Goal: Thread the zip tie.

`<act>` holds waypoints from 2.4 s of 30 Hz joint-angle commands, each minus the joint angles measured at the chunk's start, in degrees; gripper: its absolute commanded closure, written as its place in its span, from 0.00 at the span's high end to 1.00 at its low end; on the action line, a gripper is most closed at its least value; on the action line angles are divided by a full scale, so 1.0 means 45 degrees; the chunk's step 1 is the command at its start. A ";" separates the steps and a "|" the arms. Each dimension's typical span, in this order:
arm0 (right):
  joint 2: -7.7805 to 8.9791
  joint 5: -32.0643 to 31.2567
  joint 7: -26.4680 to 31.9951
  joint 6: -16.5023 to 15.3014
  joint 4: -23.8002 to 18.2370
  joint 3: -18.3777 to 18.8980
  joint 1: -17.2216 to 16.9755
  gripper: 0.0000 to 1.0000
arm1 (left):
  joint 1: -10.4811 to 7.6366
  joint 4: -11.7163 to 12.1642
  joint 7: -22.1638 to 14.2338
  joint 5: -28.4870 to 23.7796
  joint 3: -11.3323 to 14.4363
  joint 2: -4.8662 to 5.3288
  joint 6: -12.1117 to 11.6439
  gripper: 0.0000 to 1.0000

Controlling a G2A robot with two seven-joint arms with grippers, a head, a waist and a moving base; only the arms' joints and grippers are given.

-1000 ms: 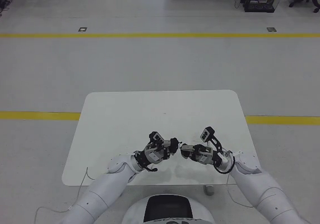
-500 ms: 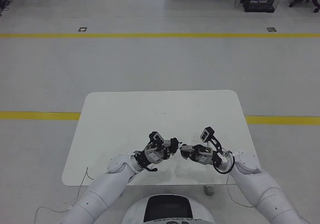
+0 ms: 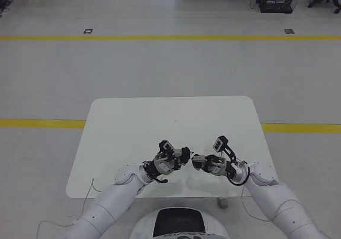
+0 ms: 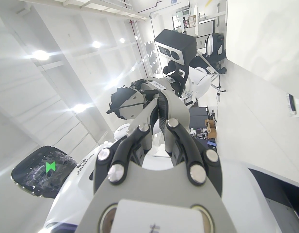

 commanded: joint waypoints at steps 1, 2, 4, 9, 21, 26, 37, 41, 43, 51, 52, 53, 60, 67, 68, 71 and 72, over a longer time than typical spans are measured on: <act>-0.0003 -0.0011 0.0007 0.0013 0.0019 -0.0001 0.0015 0.00 | 0.0000 0.0000 0.0000 0.0000 0.0000 0.0000 0.0000 0.00; -0.0005 -0.0023 0.0008 0.0021 0.0026 -0.0001 0.0025 0.00 | 0.0000 0.0000 0.0000 0.0000 0.0000 0.0000 0.0000 0.00; -0.0009 -0.0040 0.0008 0.0043 0.0032 -0.0004 0.0047 0.00 | 0.0000 0.0000 0.0000 0.0000 0.0000 0.0000 0.0000 0.00; -0.0011 -0.0195 -0.0064 0.0167 0.0106 -0.0011 0.0117 0.00 | 0.0000 0.0000 0.0000 0.0000 0.0000 0.0000 0.0000 0.00; 0.0177 -0.0307 -0.0367 0.0189 0.0238 0.0777 -0.0206 1.00 | 0.0000 0.0000 0.0000 0.0000 0.0000 0.0000 0.0000 0.00; 0.0298 -0.0214 -0.0645 0.0110 -0.0240 0.1368 -0.0516 1.00 | 0.0000 0.0000 0.0000 0.0000 0.0000 0.0000 0.0000 0.00; 0.0307 -0.0034 -0.0769 0.0075 -0.0408 0.1490 -0.0610 1.00 | 0.0000 0.0000 0.0000 0.0000 0.0000 0.0000 0.0000 0.00; 0.0398 -0.0579 -0.1263 -0.0562 -0.1238 0.1914 -0.0976 1.00 | 0.0087 -0.0434 0.0428 0.0156 0.0023 0.0013 0.0079 0.00; 0.0475 -0.0563 -0.1239 -0.0739 -0.1668 0.2287 -0.1282 1.00 | 0.0215 -0.0800 0.0597 0.0196 -0.0071 0.0058 0.0153 0.00; 0.0742 -0.1050 -0.1579 -0.1187 -0.3318 0.3653 -0.2496 1.00 | 0.0932 -0.2453 0.1084 0.0366 -0.0672 0.0291 0.0164 0.00; 0.0768 -0.1103 -0.1496 -0.1170 -0.3584 0.3746 -0.2674 1.00 | 0.1030 -0.2626 0.1115 0.0370 -0.0758 0.0321 0.0145 0.00; 0.0790 -0.1098 -0.1480 -0.1121 -0.3770 0.3851 -0.2833 1.00 | 0.1094 -0.2710 0.1136 0.0342 -0.0820 0.0338 0.0128 0.00; 0.0790 -0.1098 -0.1480 -0.1121 -0.3770 0.3851 -0.2833 1.00 | 0.1094 -0.2710 0.1136 0.0342 -0.0820 0.0338 0.0128 0.00; 0.0790 -0.1098 -0.1480 -0.1121 -0.3770 0.3851 -0.2833 1.00 | 0.1094 -0.2710 0.1136 0.0342 -0.0820 0.0338 0.0128 0.00; 0.0790 -0.1098 -0.1480 -0.1121 -0.3770 0.3851 -0.2833 1.00 | 0.1094 -0.2710 0.1136 0.0342 -0.0820 0.0338 0.0128 0.00; 0.0790 -0.1098 -0.1480 -0.1121 -0.3770 0.3851 -0.2833 1.00 | 0.1094 -0.2710 0.1136 0.0342 -0.0820 0.0338 0.0128 0.00; 0.0790 -0.1098 -0.1480 -0.1121 -0.3770 0.3851 -0.2833 1.00 | 0.1094 -0.2710 0.1136 0.0342 -0.0820 0.0338 0.0128 0.00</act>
